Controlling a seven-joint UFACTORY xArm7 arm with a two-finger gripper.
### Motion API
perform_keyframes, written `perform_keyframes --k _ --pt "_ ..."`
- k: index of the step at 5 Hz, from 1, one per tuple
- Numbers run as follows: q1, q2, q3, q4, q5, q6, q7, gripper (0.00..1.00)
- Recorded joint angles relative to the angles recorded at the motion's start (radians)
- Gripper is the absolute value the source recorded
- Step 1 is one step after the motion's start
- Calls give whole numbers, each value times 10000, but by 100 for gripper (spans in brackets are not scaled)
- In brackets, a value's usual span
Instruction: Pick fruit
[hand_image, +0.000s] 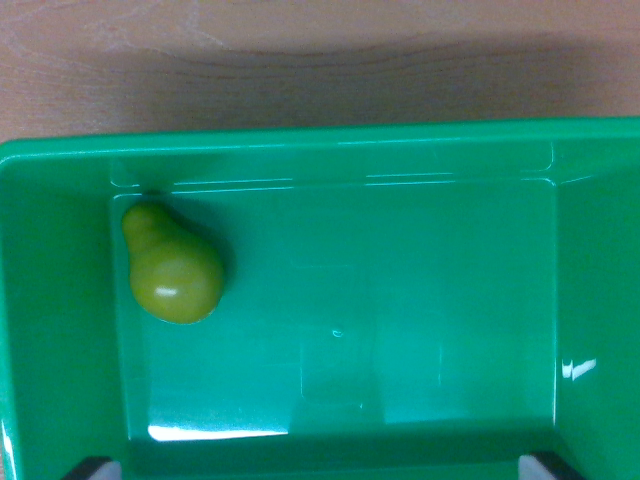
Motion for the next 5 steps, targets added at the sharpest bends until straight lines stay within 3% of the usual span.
perform_keyframes --k 4,5 --pt "30 80 29 -191 -2 -277 -107 0" --pt "54 143 52 -341 -4 -495 -192 0"
